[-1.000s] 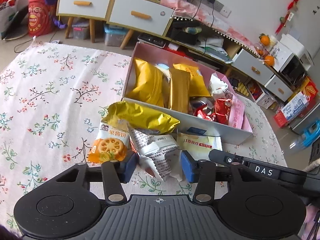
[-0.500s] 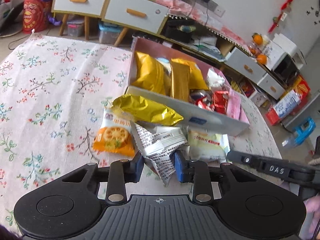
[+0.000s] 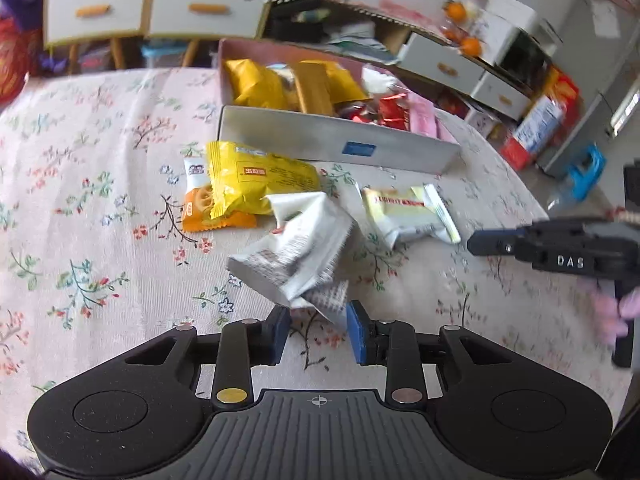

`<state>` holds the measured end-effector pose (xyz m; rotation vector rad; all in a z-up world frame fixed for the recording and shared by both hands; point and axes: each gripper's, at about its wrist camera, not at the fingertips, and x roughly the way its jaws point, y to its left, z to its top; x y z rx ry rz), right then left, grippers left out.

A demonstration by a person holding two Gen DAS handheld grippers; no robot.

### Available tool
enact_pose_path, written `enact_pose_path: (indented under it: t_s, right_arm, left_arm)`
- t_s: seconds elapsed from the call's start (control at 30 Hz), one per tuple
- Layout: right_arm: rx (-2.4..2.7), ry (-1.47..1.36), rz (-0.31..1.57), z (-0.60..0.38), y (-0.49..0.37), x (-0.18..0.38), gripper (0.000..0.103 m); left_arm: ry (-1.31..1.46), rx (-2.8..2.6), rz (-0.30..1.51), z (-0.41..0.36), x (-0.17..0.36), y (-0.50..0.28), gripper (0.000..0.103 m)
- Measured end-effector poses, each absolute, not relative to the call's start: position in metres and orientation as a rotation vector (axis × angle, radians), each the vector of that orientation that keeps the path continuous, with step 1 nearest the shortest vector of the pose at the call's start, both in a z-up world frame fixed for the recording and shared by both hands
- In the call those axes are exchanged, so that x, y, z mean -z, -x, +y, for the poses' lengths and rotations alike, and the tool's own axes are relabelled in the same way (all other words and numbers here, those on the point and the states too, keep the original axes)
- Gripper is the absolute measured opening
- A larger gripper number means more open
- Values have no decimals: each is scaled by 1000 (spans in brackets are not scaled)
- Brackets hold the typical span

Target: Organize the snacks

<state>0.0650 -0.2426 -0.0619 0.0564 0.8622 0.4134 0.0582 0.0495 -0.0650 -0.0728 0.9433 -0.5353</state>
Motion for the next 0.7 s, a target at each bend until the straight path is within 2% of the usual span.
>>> enact_pose_path:
  t_s: [0.03, 0.07, 0.13, 0.17, 0.2, 0.27, 0.43, 0.5, 0.7]
  right_arm:
    - [-417, -39, 850, -243, -63, 62, 11]
    - [-414, -27, 838, -243, -61, 64, 20]
    - [-415, -7, 820, -243, -61, 66, 38]
    - [-418, 6, 808, -242, -62, 67, 53]
    - [-421, 24, 796, -240, -63, 68, 68]
    - [-430, 79, 761, -236, -66, 69, 78]
    - [-486, 216, 740, -218, -75, 77, 88]
    - [-502, 258, 723, -213, -77, 81, 99]
    - [-538, 294, 690, -203, -89, 80, 102]
  left_arm:
    - [55, 540, 933, 49, 65, -55, 37]
    - [38, 545, 919, 49, 65, -53, 45]
    - [3, 521, 882, 46, 66, -51, 87]
    - [-23, 502, 856, 45, 65, -50, 91]
    - [-52, 497, 833, 43, 64, -50, 91]
    - [-89, 491, 818, 41, 65, -52, 91]
    - [-116, 505, 807, 39, 71, -58, 91]
    - [-151, 513, 788, 36, 73, -58, 91]
    - [-180, 508, 758, 32, 74, -64, 91]
